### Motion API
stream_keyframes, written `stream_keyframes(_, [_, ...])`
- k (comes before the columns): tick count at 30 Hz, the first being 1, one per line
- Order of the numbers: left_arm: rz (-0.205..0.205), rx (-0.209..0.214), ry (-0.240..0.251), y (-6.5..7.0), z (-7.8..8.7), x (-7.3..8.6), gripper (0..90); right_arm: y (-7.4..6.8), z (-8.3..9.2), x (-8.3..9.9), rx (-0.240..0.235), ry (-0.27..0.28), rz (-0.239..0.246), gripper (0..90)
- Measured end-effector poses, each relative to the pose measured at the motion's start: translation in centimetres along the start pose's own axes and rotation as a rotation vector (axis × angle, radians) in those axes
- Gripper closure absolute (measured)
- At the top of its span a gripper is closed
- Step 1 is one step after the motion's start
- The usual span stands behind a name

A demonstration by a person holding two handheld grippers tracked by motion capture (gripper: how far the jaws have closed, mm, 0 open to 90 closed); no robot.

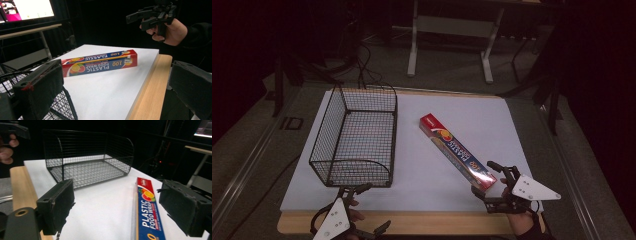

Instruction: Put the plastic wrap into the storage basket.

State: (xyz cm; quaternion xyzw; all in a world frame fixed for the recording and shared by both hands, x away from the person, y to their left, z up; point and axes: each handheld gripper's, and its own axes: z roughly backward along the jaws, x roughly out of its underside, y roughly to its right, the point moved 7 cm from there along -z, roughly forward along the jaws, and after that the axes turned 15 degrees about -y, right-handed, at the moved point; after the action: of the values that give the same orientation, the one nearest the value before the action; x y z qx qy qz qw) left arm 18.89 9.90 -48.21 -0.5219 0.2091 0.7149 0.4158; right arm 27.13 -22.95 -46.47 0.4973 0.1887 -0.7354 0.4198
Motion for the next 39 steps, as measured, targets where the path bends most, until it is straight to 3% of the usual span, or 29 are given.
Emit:
stream_keyframes(4, [-0.004, 0.006, -0.001, 0.1, -0.1, 0.0, 0.1, -0.7, -0.3, -0.1, -0.021, -0.037, 0.019, 10.8])
stream_keyframes(9, [-0.009, 0.011, -0.006, 0.2, -0.2, 0.0, 0.1, -0.9, 0.0, -0.4, -0.031, -0.036, 0.020, 10.5])
stream_keyframes(12, [-0.009, 0.009, -0.005, 0.2, -0.2, 0.0, 0.1, -0.6, -0.4, -0.4, -0.046, -0.061, -0.020, 10.5])
stream_keyframes(20, [-0.010, 0.008, -0.008, 0.2, -0.3, 0.0, 0.1, 0.0, -0.4, -1.0, -0.050, -0.066, -0.030, 9.6])
stream_keyframes(23, [-0.008, 0.008, -0.009, 0.2, -0.3, 0.0, 0.1, 1.0, -0.7, -1.2, -0.032, -0.099, -0.037, 9.6])
stream_keyframes(28, [-0.011, 0.008, -0.010, 0.2, -0.3, 0.0, 0.1, 3.6, -1.8, -0.8, -0.038, -0.142, -0.110, 9.6])
stream_keyframes(30, [-0.011, 0.007, -0.010, 0.2, -0.3, 0.0, 0.1, 4.2, -2.2, -0.6, -0.018, -0.171, -0.119, 9.7])
stream_keyframes(39, [-0.014, 0.017, -0.012, 0.3, -0.4, 0.0, 0.1, 6.3, -4.4, 0.2, -0.016, -0.269, -0.133, 9.7])
